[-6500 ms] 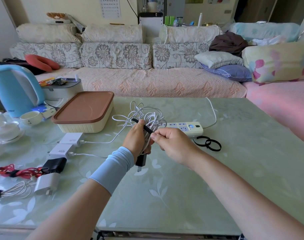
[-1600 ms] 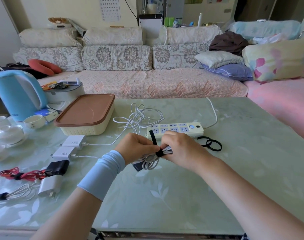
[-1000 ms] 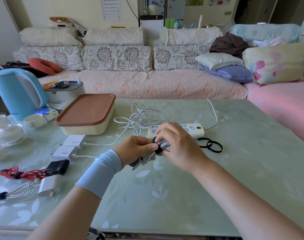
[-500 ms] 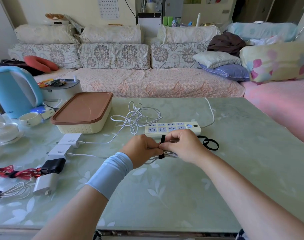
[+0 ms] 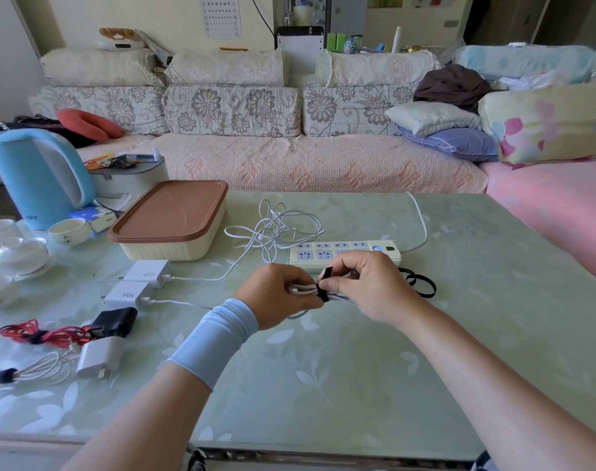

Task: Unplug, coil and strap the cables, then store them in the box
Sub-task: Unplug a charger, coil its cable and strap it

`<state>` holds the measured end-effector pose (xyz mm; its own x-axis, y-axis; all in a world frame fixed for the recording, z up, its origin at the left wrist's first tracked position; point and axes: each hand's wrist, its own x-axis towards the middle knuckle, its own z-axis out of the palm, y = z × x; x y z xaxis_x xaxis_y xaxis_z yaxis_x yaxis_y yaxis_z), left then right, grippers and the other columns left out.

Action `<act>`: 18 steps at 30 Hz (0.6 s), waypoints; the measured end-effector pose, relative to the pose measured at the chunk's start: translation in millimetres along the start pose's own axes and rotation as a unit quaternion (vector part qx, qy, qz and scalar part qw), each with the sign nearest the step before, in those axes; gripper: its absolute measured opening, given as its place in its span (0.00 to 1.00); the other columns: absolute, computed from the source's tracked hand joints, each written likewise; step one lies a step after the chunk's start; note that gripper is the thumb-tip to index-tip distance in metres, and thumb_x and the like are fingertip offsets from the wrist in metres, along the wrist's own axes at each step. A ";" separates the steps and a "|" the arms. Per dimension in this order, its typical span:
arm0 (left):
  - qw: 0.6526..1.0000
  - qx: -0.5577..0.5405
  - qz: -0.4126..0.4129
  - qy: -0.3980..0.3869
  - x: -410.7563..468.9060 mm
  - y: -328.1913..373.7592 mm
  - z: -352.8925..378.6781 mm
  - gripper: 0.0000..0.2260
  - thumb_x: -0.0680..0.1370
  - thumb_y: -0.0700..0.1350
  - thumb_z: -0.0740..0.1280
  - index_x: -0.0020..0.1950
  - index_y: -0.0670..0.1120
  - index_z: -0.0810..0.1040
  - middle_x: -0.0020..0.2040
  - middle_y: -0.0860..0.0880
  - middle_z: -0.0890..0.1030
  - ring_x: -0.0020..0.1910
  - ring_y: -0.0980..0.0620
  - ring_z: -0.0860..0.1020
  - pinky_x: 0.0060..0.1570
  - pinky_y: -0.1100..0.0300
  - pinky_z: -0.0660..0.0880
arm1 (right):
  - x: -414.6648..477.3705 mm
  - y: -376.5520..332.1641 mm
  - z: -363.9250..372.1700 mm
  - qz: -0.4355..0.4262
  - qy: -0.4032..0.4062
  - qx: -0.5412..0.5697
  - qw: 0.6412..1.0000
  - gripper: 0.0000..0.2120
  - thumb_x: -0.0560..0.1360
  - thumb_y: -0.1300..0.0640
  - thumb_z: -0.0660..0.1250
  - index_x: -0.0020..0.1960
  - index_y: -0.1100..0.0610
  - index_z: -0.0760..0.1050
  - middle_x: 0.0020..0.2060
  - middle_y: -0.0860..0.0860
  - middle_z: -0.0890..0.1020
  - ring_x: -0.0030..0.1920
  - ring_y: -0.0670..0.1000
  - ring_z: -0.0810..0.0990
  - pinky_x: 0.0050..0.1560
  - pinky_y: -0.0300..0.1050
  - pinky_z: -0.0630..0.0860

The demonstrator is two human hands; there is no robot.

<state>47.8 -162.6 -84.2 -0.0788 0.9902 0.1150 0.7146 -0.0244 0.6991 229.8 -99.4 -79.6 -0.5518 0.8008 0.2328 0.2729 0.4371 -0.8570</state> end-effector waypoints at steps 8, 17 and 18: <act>0.967 0.153 0.172 0.108 3.8 0.2 2.7 0.09 0.65 0.52 0.77 0.43 0.53 0.85 0.38 0.55 0.81 0.41 0.52 0.77 0.39 0.57 0.76 | 2.5 1.2 -0.8 0.030 0.007 0.023 0.999 0.10 0.71 0.58 0.77 0.33 0.48 0.82 0.28 0.45 0.79 0.32 0.44 0.73 0.39 0.41 0.71; 0.933 0.184 0.255 0.177 6.4 2.6 2.3 0.08 0.66 0.54 0.73 0.40 0.53 0.84 0.35 0.56 0.79 0.36 0.51 0.76 0.30 0.58 0.76 | -1.8 0.2 8.9 0.091 0.108 0.065 0.988 0.07 0.69 0.55 0.78 0.45 0.51 0.83 0.38 0.49 0.86 0.37 0.47 0.80 0.45 0.45 0.78; 0.933 0.183 0.254 0.177 5.9 2.6 2.1 0.08 0.65 0.55 0.74 0.40 0.53 0.84 0.34 0.56 0.79 0.36 0.51 0.76 0.30 0.59 0.76 | -1.7 0.1 9.9 0.078 0.117 0.058 0.988 0.08 0.69 0.56 0.78 0.46 0.50 0.81 0.38 0.48 0.85 0.37 0.46 0.79 0.44 0.43 0.76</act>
<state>50.6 -156.5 -83.2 0.1563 0.7551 0.6367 0.9071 -0.3648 0.2100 222.9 -104.7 -84.6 -0.3091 0.9335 0.1819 0.2404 0.2617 -0.9347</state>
